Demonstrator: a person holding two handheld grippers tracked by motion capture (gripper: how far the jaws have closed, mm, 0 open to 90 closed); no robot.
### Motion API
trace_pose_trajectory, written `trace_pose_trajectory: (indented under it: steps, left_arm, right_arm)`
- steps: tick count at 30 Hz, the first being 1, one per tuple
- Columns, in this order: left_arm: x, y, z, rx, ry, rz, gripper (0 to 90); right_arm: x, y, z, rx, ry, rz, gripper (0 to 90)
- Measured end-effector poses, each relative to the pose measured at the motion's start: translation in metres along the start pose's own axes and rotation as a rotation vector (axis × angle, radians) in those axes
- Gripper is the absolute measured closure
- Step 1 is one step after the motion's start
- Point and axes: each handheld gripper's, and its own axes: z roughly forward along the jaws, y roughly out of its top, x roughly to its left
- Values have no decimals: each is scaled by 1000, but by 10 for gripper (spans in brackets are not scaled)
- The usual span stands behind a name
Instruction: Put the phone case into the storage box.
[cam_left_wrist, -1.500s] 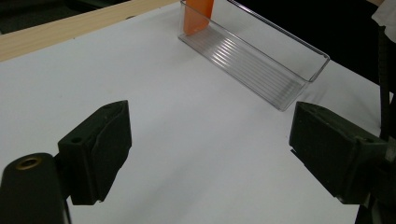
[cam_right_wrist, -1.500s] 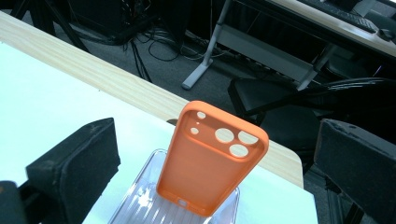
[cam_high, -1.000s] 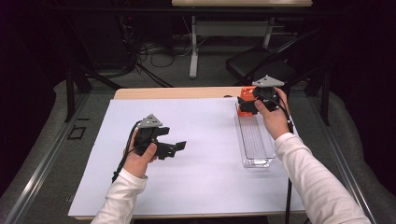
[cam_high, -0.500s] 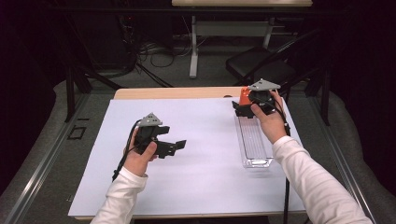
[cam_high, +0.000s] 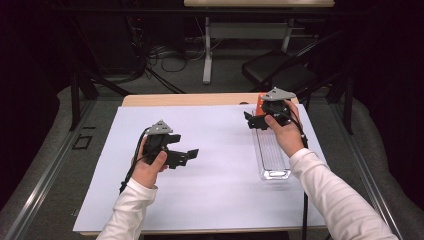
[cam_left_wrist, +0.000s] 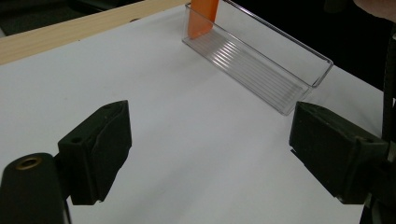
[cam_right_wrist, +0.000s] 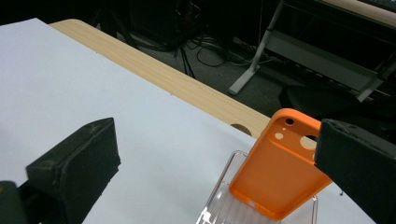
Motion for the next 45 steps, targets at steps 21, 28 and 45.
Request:
trace_pose_trajectory:
  steps: [21, 28, 45]
  left_arm:
    - [-3, 0, -1, 1, -2, 4, 132]
    - [-3, 0, -1, 2, -3, 6, 132]
    - [-2, 0, -3, 1, -3, 7, 132]
  right_arm:
    - [31, -13, -21, -30, 100, 24, 0]
    - [46, -22, -27, -33, 147, 19, 0]
    - [81, -49, -41, -56, 224, 44, 0]
